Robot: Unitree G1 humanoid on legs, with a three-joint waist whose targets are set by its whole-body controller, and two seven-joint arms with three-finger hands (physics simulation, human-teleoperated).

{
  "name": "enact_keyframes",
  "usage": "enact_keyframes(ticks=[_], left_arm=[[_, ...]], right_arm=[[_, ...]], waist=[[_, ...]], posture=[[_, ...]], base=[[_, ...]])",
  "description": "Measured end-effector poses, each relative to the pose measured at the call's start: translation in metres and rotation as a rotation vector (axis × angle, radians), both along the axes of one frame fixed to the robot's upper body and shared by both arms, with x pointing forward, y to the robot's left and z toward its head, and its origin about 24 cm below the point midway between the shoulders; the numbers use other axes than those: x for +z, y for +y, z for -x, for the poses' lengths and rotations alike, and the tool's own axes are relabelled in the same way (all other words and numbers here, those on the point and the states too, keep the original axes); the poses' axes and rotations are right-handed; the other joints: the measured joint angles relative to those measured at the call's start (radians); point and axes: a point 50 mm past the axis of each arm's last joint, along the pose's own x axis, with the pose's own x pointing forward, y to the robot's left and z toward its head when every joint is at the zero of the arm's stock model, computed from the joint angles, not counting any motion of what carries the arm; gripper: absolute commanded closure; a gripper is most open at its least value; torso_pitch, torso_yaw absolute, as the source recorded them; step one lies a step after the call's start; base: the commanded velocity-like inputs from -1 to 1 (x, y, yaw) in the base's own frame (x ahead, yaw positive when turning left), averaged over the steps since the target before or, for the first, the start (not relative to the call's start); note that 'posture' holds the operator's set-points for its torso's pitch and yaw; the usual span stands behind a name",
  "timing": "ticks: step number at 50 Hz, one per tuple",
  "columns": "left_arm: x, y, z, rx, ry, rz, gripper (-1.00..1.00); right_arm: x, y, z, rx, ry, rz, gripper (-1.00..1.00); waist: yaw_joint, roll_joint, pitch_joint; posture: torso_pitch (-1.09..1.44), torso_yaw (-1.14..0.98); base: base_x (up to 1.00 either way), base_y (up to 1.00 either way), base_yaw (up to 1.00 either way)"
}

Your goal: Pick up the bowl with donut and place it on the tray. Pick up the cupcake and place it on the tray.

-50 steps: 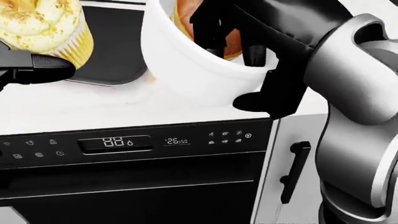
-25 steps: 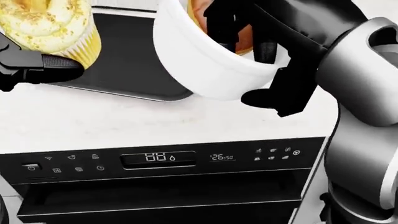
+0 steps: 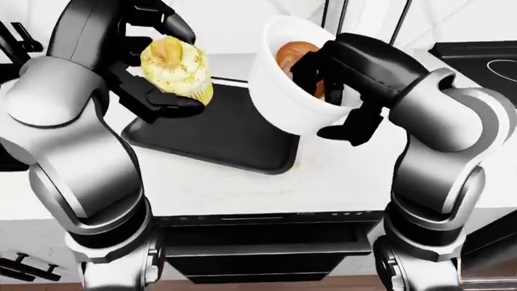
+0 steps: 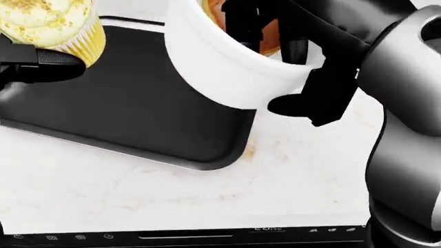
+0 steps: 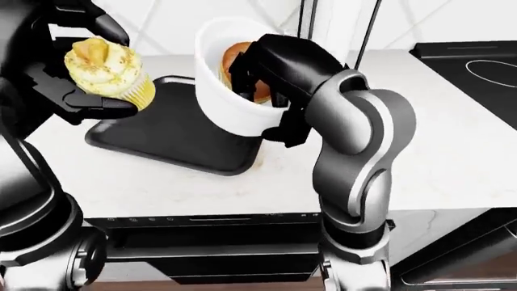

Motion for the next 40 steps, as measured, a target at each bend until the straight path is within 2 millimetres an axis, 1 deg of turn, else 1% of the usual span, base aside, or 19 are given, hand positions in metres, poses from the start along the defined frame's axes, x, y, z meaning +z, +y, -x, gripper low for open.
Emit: enact_keyframes(ticks=[1,2,4,5,6,9,10,12,13,14,17,19,20,22,23,27,31,36,40], left_arm=[[0.004,-0.001,0.002,-0.005,-0.016,-0.004,1.00],[0.007,-0.003,0.004,-0.011,-0.035,-0.010,1.00],[0.012,-0.005,0.008,-0.021,-0.063,-0.023,1.00],[0.013,-0.007,0.008,-0.027,-0.070,-0.027,1.00],[0.011,-0.009,0.008,-0.036,-0.062,-0.031,1.00],[0.003,-0.013,0.002,-0.063,-0.011,-0.037,1.00],[0.004,-0.013,0.003,-0.064,-0.013,-0.036,1.00],[0.007,-0.012,0.005,-0.056,-0.034,-0.032,1.00],[0.008,-0.011,0.006,-0.050,-0.039,-0.030,1.00],[0.008,-0.009,0.006,-0.043,-0.040,-0.029,1.00],[-0.001,-0.003,0.001,-0.013,0.007,-0.007,1.00],[-0.001,-0.002,0.002,-0.005,0.006,0.000,1.00],[0.001,-0.003,0.003,-0.009,-0.003,-0.002,1.00],[0.004,-0.007,0.004,-0.027,-0.020,-0.014,1.00],[0.007,-0.010,0.006,-0.037,-0.035,-0.024,1.00],[0.008,-0.009,0.007,-0.036,-0.043,-0.029,1.00],[0.005,-0.004,0.004,-0.014,-0.012,-0.011,1.00],[0.010,-0.002,0.008,-0.015,-0.029,-0.009,1.00],[0.013,-0.001,0.013,-0.020,-0.047,-0.013,1.00]], right_arm=[[0.003,-0.001,0.002,0.002,-0.015,-0.002,1.00],[0.006,-0.003,0.004,-0.002,-0.034,-0.008,1.00],[0.011,-0.008,0.007,-0.025,-0.070,-0.026,1.00],[0.013,-0.012,0.008,-0.043,-0.085,-0.034,1.00],[0.013,-0.016,0.009,-0.065,-0.091,-0.044,1.00],[0.007,-0.026,0.003,-0.122,-0.048,-0.065,1.00],[0.006,-0.028,0.001,-0.131,-0.038,-0.067,1.00],[0.008,-0.028,0.001,-0.135,-0.041,-0.069,1.00],[0.007,-0.027,0.001,-0.132,-0.045,-0.067,1.00],[0.006,-0.026,0.002,-0.126,-0.048,-0.066,1.00],[-0.004,-0.016,-0.003,-0.079,0.005,-0.034,1.00],[-0.006,-0.010,-0.003,-0.046,0.030,-0.013,1.00],[-0.006,-0.009,-0.002,-0.036,0.034,-0.008,1.00],[-0.005,-0.011,-0.001,-0.035,0.029,-0.009,1.00],[-0.003,-0.014,0.001,-0.043,0.015,-0.018,1.00],[0.006,-0.021,0.004,-0.086,-0.044,-0.054,1.00],[0.004,-0.020,0.003,-0.091,-0.042,-0.052,1.00],[-0.001,-0.011,-0.007,-0.056,0.023,-0.021,1.00],[0.003,-0.012,-0.013,-0.062,0.027,0.000,1.00]], waist=[[-0.003,-0.008,-0.005],[-0.005,-0.020,-0.005],[-0.007,-0.051,0.001],[-0.013,-0.057,-0.001],[-0.021,-0.044,0.003],[-0.028,-0.049,-0.002],[-0.028,-0.044,0.008],[-0.035,-0.019,0.027],[-0.039,-0.001,0.030],[-0.042,0.009,0.030],[-0.018,-0.021,0.024],[-0.013,-0.035,0.021],[-0.013,-0.036,0.019],[-0.017,-0.020,0.013],[-0.017,-0.019,0.015],[-0.011,-0.031,0.022],[-0.011,-0.040,0.033],[-0.017,-0.037,0.045],[-0.014,-0.033,0.048]], posture=[[0.00,0.00],[0.00,0.00],[0.00,0.00],[0.00,0.00],[0.00,0.00],[0.00,0.00],[0.00,0.00],[0.00,0.00],[0.00,0.00],[0.00,0.00],[0.00,0.00],[0.00,0.00],[0.00,0.00],[0.00,0.00],[0.00,0.00],[0.00,0.00],[0.00,0.00],[0.00,0.00],[0.00,0.00]], base=[[-0.02,0.27,0.00],[-0.02,0.27,0.00],[-0.03,0.27,0.00],[-0.02,0.27,0.00],[-0.02,0.27,0.00],[-0.01,0.14,0.00],[0.00,0.00,0.00],[0.00,0.00,0.00],[0.00,0.00,0.00],[0.00,0.13,0.00],[0.00,0.27,0.00],[0.00,0.30,0.00],[0.00,0.30,0.00],[0.00,0.15,0.00],[0.00,0.00,0.00],[0.00,0.00,0.00],[0.00,0.00,0.00],[0.00,0.00,0.00],[0.00,0.00,0.00]])
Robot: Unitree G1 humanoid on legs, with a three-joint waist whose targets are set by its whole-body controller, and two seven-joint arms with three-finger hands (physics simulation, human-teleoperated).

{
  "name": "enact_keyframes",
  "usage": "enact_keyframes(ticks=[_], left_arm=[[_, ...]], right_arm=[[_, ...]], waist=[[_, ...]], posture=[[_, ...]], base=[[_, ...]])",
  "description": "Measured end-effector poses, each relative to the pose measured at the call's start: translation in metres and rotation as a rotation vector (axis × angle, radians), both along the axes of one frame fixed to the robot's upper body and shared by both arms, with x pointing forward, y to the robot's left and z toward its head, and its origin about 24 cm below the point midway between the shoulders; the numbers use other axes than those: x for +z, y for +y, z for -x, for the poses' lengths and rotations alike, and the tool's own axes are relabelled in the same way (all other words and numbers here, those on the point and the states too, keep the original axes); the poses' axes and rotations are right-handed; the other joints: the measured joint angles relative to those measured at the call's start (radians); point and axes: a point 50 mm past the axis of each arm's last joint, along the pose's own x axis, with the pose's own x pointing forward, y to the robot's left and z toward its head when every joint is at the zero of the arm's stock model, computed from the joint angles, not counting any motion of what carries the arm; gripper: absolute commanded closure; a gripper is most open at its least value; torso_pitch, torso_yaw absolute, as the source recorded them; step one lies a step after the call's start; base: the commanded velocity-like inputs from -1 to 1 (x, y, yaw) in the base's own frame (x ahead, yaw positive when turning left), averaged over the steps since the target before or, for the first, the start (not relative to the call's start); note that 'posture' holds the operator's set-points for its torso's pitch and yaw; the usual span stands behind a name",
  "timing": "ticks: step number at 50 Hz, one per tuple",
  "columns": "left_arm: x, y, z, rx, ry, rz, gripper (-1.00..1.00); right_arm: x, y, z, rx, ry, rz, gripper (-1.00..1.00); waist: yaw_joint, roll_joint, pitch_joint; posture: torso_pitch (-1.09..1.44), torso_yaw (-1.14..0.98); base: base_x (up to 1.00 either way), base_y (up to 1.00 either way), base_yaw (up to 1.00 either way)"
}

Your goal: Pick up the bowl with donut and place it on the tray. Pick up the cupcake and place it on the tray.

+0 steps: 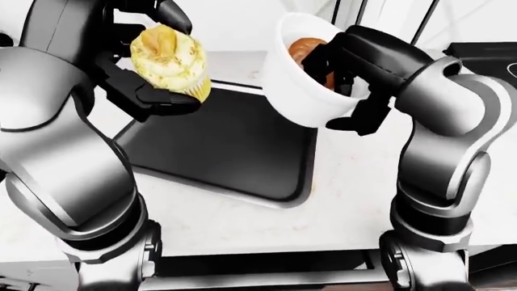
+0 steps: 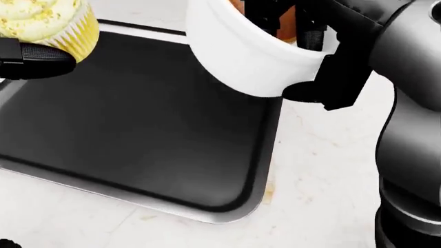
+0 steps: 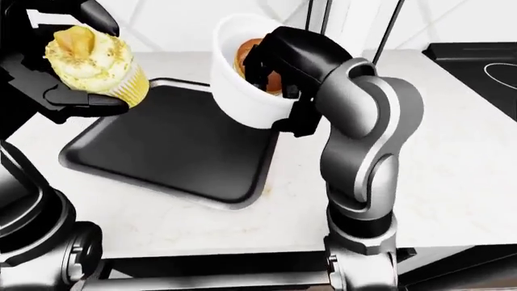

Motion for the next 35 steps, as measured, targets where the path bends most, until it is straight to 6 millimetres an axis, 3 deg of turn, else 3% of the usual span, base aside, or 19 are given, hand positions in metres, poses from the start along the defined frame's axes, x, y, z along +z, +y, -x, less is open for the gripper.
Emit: enact_keyframes(ticks=[9,30,35], left_arm=[[0.008,0.005,0.006,0.011,-0.020,0.009,1.00],[0.013,0.012,0.008,0.019,-0.022,0.021,1.00],[0.015,0.013,0.010,0.020,-0.033,0.021,1.00]], right_arm=[[0.006,0.011,-0.009,0.009,-0.034,0.026,1.00],[0.010,0.045,-0.056,0.039,0.031,0.109,1.00],[0.002,0.058,-0.062,0.059,0.025,0.124,1.00]], waist=[[-0.004,0.004,-0.005],[-0.012,0.012,-0.001],[-0.011,0.014,-0.007]], posture=[[0.00,0.00],[0.00,0.00],[0.00,0.00]], base=[[0.00,0.00,0.00],[0.00,0.00,0.00],[0.00,0.00,0.00]])
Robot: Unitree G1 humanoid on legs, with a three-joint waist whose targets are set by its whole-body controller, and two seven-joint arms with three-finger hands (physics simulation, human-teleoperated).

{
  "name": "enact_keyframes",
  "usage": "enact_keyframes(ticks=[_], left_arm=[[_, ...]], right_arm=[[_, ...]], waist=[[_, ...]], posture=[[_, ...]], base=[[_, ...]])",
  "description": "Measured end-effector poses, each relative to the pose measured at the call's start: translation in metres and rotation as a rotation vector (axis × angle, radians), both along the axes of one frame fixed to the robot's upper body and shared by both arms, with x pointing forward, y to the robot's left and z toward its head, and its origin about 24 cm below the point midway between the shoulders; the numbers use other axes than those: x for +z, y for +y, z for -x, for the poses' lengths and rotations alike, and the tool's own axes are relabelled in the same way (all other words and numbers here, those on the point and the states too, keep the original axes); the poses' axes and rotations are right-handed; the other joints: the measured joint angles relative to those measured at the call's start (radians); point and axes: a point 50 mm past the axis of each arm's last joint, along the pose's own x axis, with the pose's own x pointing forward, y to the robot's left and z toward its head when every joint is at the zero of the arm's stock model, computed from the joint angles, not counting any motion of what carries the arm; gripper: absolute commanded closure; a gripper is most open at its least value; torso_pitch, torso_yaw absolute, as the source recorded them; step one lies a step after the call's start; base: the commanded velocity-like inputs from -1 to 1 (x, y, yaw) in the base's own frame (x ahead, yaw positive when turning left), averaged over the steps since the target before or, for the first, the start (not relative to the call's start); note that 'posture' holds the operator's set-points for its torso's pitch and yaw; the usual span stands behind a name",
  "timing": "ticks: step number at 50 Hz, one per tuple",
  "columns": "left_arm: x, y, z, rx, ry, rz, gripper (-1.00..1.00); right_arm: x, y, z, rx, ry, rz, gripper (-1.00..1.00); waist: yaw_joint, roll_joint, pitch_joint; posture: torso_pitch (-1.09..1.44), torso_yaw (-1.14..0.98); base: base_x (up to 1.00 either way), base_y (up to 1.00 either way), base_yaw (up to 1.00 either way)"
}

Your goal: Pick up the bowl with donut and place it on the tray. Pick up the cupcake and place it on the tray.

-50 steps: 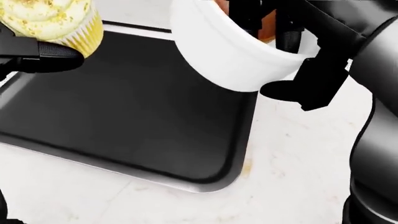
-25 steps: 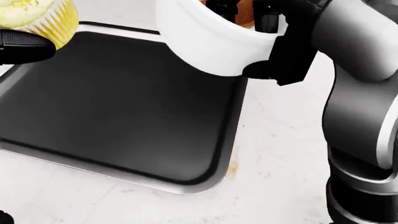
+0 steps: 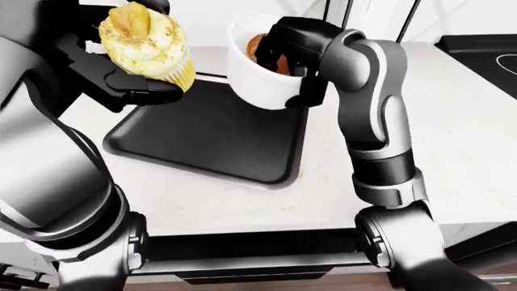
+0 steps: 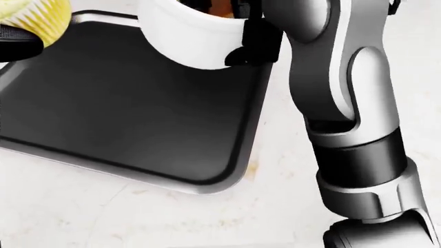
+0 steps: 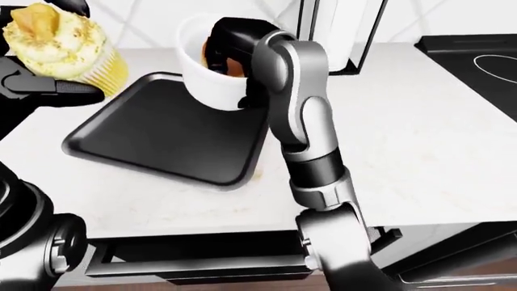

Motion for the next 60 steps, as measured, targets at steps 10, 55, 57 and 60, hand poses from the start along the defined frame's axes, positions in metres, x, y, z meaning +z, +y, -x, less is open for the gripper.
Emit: enact_keyframes(ticks=[10,55,57,60], left_arm=[[0.008,0.009,0.007,0.022,-0.016,0.017,1.00],[0.004,0.013,0.007,0.026,-0.012,0.033,1.00],[0.005,0.013,0.007,0.026,-0.014,0.032,1.00],[0.006,0.012,0.008,0.025,-0.016,0.032,1.00]], right_arm=[[-0.033,0.014,0.000,0.038,0.057,0.069,1.00],[-0.067,0.026,0.010,0.065,0.068,0.098,0.96],[-0.066,0.026,0.011,0.064,0.067,0.097,0.83],[-0.066,0.026,0.012,0.068,0.068,0.097,0.55]], waist=[[0.003,-0.001,0.003],[-0.003,0.004,-0.010],[-0.003,0.004,-0.011],[-0.004,0.004,-0.012]], posture=[[0.00,0.00],[0.00,0.00],[0.00,0.00],[0.00,0.00]], base=[[0.00,0.00,0.00],[0.00,0.00,0.00],[0.00,0.00,0.00],[0.00,0.00,0.00]])
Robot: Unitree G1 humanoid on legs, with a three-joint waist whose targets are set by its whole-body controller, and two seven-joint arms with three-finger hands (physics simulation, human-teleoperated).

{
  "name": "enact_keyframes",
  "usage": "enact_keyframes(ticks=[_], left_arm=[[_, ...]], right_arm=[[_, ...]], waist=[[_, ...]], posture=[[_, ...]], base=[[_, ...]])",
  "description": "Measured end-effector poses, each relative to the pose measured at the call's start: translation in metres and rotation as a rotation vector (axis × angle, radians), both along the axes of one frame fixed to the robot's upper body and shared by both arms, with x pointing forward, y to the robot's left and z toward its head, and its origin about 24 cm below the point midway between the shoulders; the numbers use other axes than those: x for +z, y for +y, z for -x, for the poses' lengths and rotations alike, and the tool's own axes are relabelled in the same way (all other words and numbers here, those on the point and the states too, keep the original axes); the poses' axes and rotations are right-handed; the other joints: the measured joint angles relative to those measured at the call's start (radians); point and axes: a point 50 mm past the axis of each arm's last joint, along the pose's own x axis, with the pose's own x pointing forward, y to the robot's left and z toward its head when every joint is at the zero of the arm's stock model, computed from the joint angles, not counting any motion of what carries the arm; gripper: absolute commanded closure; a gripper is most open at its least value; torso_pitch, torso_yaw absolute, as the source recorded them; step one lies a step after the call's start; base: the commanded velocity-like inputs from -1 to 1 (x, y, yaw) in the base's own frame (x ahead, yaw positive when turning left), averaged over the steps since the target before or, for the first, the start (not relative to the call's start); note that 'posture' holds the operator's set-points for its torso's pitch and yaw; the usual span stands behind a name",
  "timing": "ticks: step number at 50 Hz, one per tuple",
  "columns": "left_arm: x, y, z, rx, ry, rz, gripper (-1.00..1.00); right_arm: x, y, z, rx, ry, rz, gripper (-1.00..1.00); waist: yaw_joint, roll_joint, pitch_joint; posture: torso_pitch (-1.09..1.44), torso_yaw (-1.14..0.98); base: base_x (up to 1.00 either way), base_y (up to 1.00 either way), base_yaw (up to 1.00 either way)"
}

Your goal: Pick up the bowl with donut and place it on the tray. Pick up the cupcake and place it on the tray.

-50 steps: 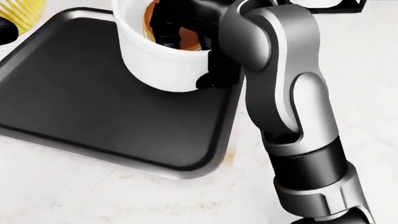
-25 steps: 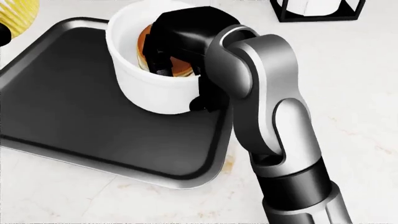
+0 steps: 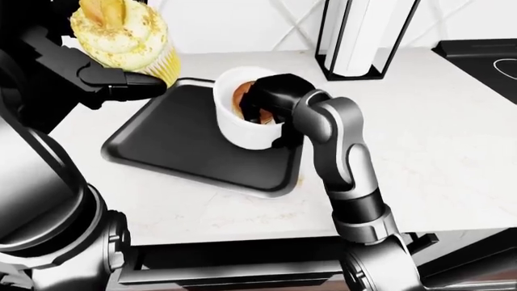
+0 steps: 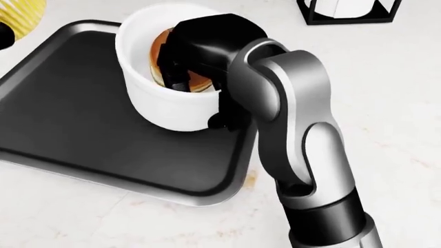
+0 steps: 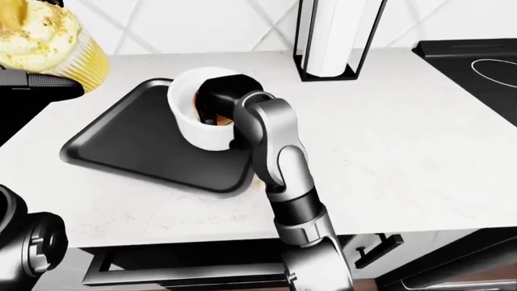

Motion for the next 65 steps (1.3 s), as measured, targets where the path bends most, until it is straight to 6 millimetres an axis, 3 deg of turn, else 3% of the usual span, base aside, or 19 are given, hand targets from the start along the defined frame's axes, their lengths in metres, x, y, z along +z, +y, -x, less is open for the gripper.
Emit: enact_keyframes(ticks=[2,3,11,20,34,48,52,54,56,65], left_arm=[[0.000,0.000,0.000,-0.001,0.000,-0.001,1.00],[0.001,0.000,0.000,-0.001,0.000,-0.002,1.00],[0.003,0.002,0.003,0.002,-0.010,-0.002,1.00],[0.001,0.003,0.003,0.004,-0.003,0.001,1.00],[0.000,0.002,0.002,0.003,-0.001,0.000,1.00],[-0.026,-0.004,-0.014,-0.012,0.061,-0.003,1.00],[-0.037,-0.005,-0.021,-0.011,0.085,0.000,1.00],[-0.042,-0.006,-0.025,-0.010,0.102,0.001,1.00],[-0.047,-0.007,-0.029,-0.010,0.116,0.000,1.00],[-0.069,0.001,-0.045,0.023,0.170,0.010,1.00]], right_arm=[[0.001,0.000,0.000,0.003,-0.003,-0.004,0.47],[0.002,0.001,0.001,0.006,-0.009,-0.005,0.33],[0.007,0.006,0.004,0.032,-0.003,-0.006,0.08],[0.017,0.003,0.010,0.025,-0.025,-0.024,0.03],[0.055,-0.005,0.034,0.039,-0.102,-0.067,-0.15],[0.106,-0.043,0.073,-0.009,-0.205,-0.249,-0.44],[0.115,-0.052,0.085,-0.018,-0.222,-0.300,-0.62],[0.118,-0.054,0.090,-0.017,-0.230,-0.319,-0.91],[0.121,-0.056,0.094,-0.016,-0.232,-0.332,-1.00],[0.124,-0.063,0.103,-0.025,-0.233,-0.381,-1.00]], waist=[[-0.001,0.001,-0.001],[-0.001,0.001,-0.001],[-0.002,0.003,-0.001],[-0.002,0.004,0.003],[0.002,0.004,0.003],[0.003,0.000,0.004],[0.005,0.001,0.004],[0.005,0.001,0.004],[0.004,0.001,0.004],[0.003,0.003,0.003]], posture=[[0.00,0.00],[0.00,0.00],[0.00,0.00],[0.00,0.00],[0.00,0.00],[0.00,0.00],[0.00,0.00],[0.00,0.00],[0.00,0.00],[0.00,0.00]], base=[[0.00,0.00,0.00],[0.00,0.00,0.00],[0.00,0.00,0.00],[0.00,0.00,0.00],[0.00,0.00,0.00],[0.00,0.00,0.00],[0.00,0.00,0.00],[0.00,0.00,0.00],[0.00,0.00,0.00],[0.00,0.00,0.00]])
